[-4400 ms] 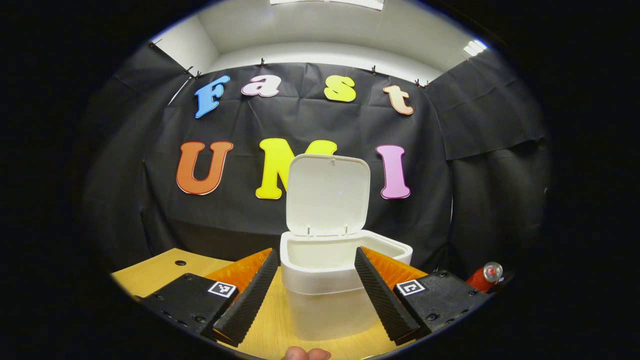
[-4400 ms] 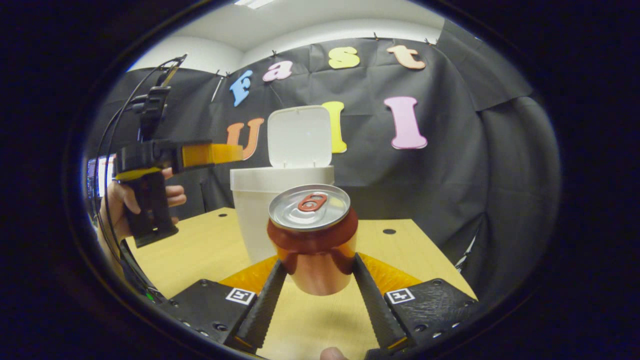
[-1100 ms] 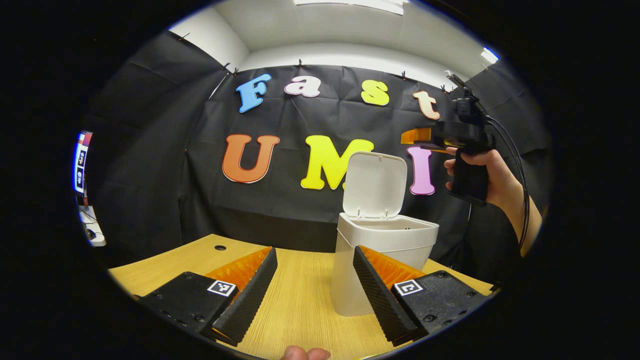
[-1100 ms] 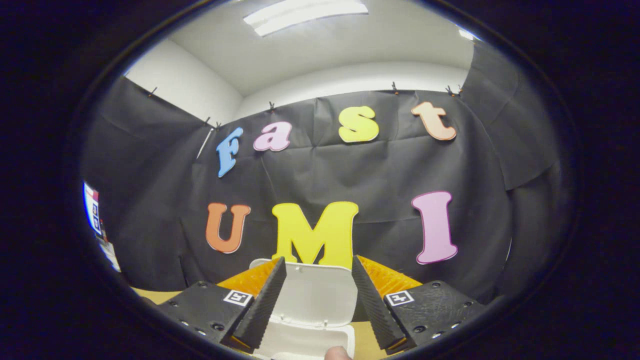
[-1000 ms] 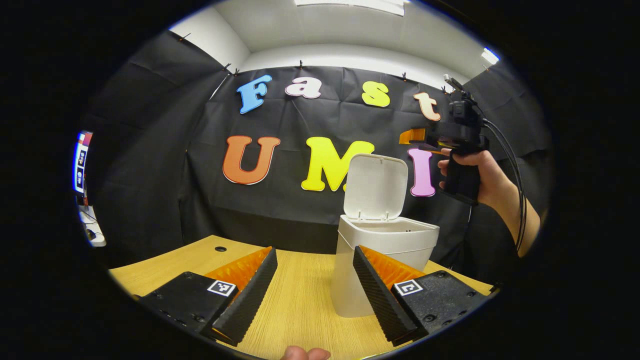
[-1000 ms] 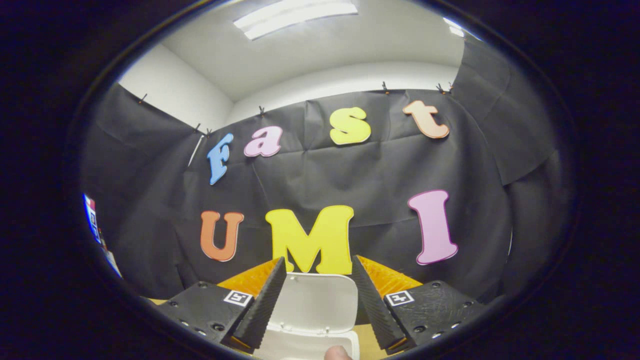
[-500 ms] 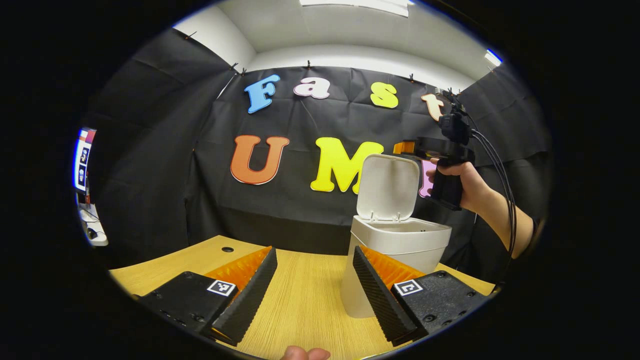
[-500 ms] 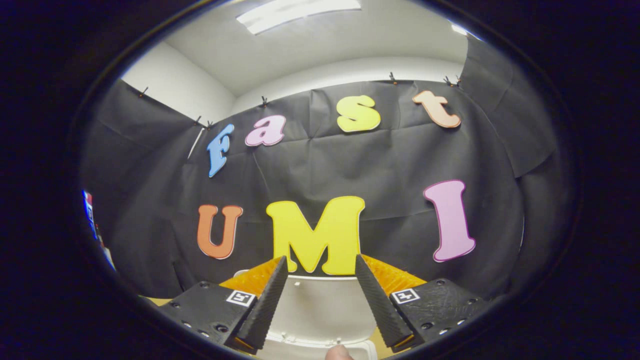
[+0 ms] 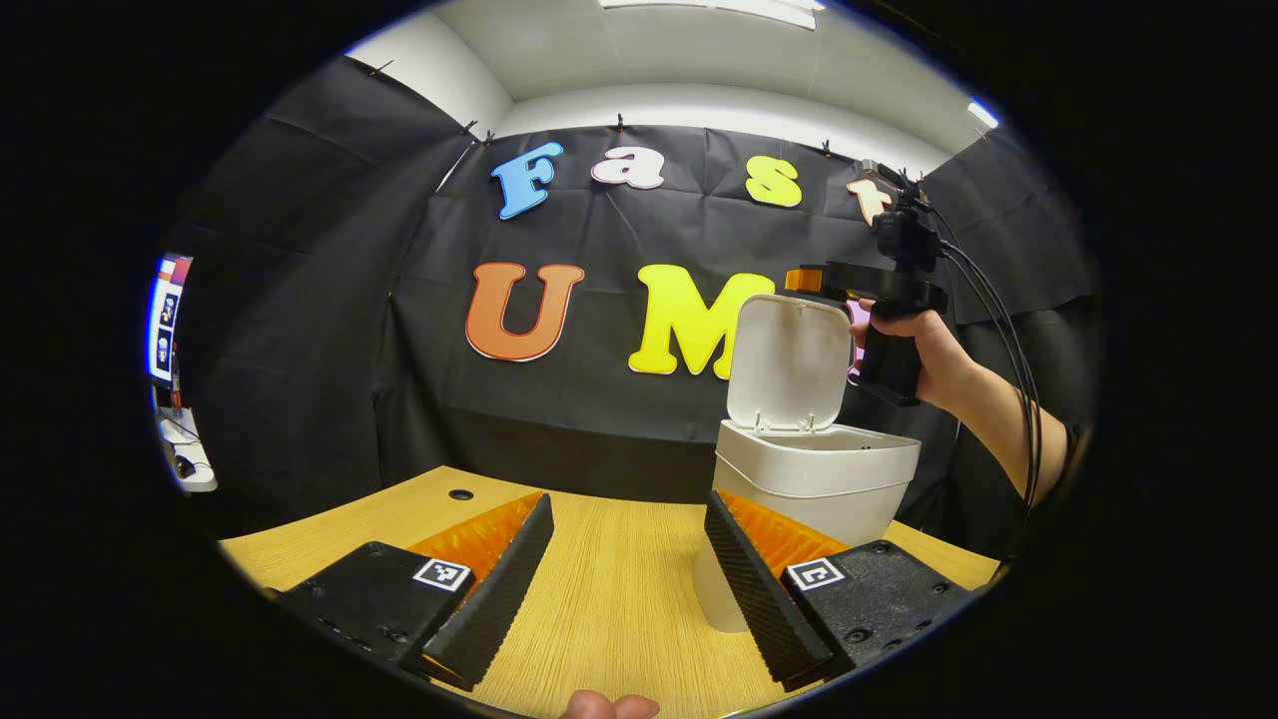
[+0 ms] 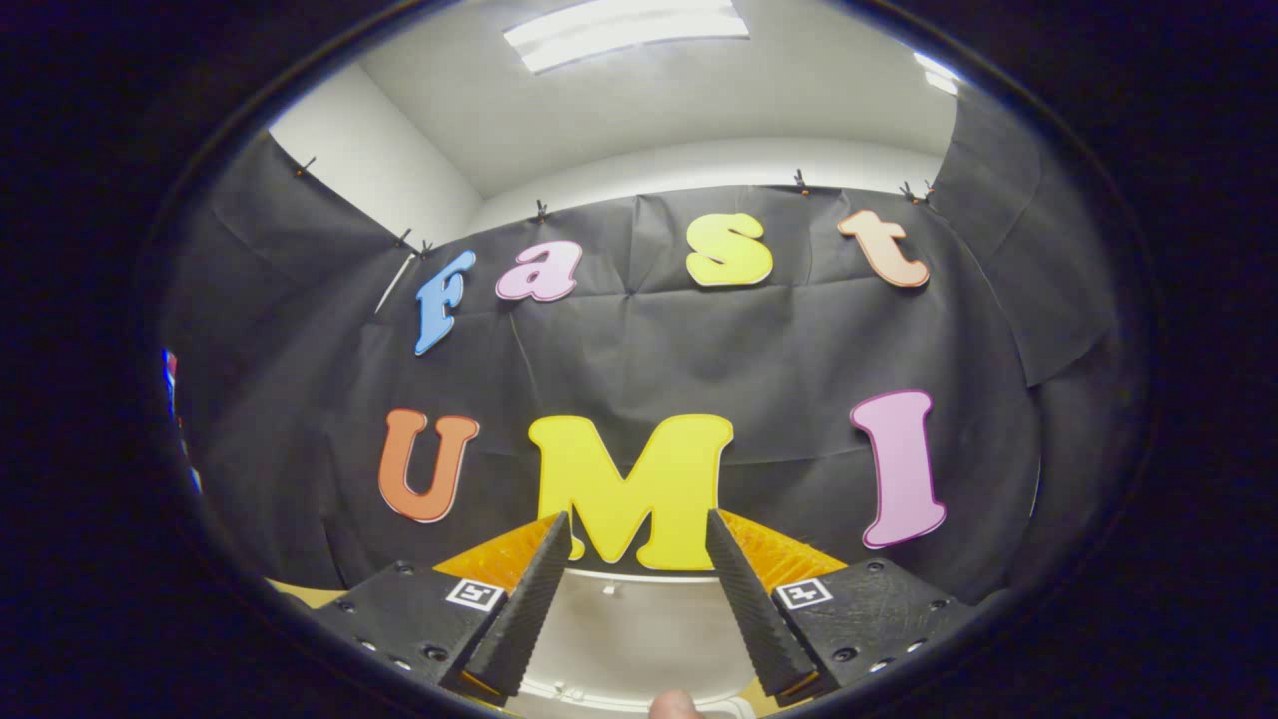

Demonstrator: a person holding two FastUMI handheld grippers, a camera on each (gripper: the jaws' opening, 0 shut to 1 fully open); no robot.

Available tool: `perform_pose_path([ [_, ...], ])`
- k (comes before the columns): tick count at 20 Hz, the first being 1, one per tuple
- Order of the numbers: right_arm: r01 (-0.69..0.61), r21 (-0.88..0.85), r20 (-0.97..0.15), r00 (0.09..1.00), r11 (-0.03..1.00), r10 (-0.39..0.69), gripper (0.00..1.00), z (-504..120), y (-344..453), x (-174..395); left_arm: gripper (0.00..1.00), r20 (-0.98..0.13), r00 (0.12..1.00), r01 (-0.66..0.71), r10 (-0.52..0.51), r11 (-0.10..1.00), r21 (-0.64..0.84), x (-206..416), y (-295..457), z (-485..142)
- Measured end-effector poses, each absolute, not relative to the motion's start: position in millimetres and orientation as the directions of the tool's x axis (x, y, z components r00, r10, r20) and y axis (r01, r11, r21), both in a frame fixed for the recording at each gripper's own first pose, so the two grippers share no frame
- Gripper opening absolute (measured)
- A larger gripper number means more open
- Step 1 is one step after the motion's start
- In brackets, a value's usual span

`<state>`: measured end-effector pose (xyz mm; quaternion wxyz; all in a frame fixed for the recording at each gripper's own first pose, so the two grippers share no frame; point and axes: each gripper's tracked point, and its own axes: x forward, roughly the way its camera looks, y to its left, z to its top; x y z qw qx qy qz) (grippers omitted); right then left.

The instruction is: Press the lid of the desktop garbage bin to open it, pick up the crumpled paper on the desktop and throw it into the bin, then pick up the pop can on the desktop and drop it into the bin, and finally close the garbage bin lid.

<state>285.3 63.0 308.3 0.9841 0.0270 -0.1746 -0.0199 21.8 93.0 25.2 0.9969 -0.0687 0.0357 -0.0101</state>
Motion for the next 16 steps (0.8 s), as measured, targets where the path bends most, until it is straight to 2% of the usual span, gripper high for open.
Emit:
perform_pose_path([
  [7,0.012,0.098,0.283,0.958,0.995,-0.039,0.84,295,57,291,0.99,-0.07,0.997,0.008,-0.016,0.992,-0.127,19,94,26],
  [16,-0.021,0.088,0.173,0.985,0.996,0.006,0.86,276,65,242,0.99,-0.066,0.997,0.025,-0.035,0.99,-0.141,8,84,22],
])
